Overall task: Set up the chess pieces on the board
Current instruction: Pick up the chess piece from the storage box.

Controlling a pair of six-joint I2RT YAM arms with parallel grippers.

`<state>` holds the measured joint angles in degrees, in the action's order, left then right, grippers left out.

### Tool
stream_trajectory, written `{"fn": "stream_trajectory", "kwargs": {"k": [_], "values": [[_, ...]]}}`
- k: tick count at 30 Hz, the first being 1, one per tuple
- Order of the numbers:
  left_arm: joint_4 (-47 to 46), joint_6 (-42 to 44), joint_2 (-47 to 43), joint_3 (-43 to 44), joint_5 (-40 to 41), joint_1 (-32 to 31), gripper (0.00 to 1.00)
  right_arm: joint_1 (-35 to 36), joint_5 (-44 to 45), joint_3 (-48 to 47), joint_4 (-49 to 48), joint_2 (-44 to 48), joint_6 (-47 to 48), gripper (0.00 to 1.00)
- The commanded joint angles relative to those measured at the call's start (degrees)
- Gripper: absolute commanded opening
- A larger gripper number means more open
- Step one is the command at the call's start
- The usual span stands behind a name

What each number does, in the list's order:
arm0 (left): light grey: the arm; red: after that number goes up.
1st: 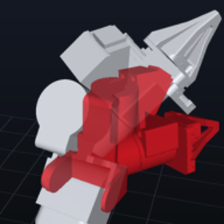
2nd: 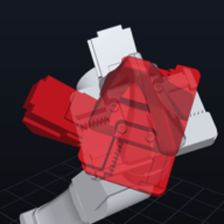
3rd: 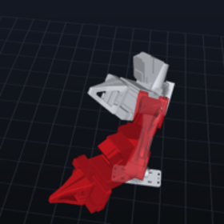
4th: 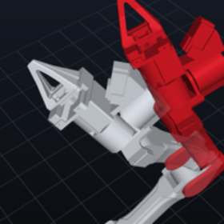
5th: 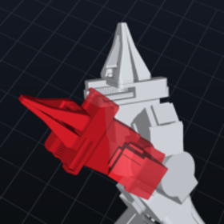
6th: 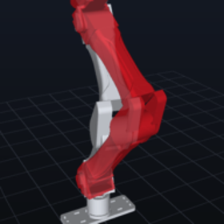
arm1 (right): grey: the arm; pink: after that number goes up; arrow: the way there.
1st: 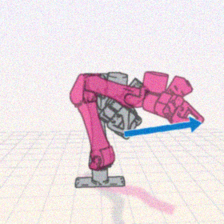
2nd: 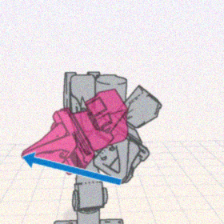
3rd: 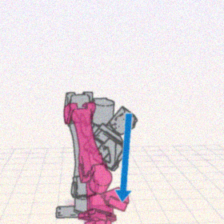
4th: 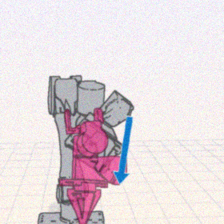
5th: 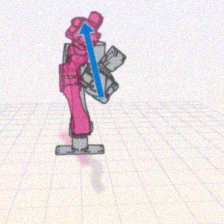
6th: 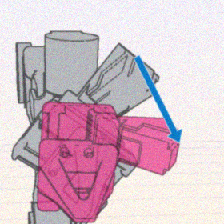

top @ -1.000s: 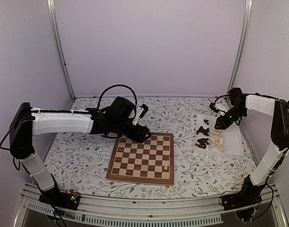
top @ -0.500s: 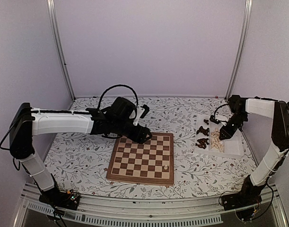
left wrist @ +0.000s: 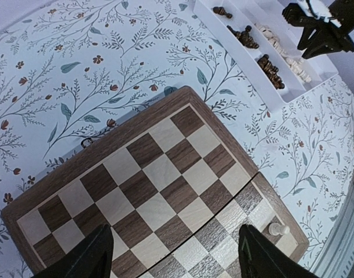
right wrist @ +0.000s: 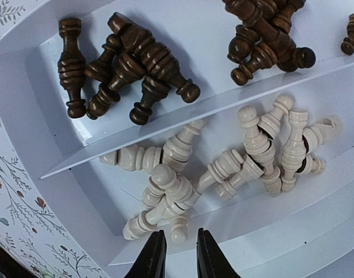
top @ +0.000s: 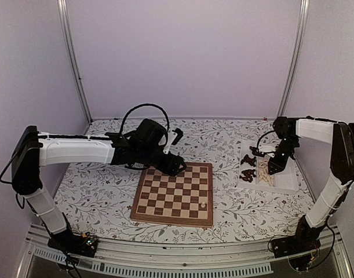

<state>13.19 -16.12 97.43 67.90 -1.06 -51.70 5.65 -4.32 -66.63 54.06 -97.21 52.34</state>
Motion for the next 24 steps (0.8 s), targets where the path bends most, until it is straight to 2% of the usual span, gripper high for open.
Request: {"fn": "stream_trajectory", "kwargs": {"k": [1, 8, 24], "values": [[-0.25, 0.34, -0.10, -0.29, -0.45, -0.88, 0.76, 0.57, 3.34, -2.47, 1.08, -2.53, 2.30, 0.23], [-0.36, 0.43, -0.07, -0.75, -0.51, -0.86, 0.76, 0.81, 7.18, -2.72, 2.15, -4.52, 3.20, 0.24], [-0.27, 0.57, -0.63, -1.10, -0.59, -0.86, 0.76, 2.13, 6.12, -1.94, 4.67, -4.80, 2.78, 0.28]]}}
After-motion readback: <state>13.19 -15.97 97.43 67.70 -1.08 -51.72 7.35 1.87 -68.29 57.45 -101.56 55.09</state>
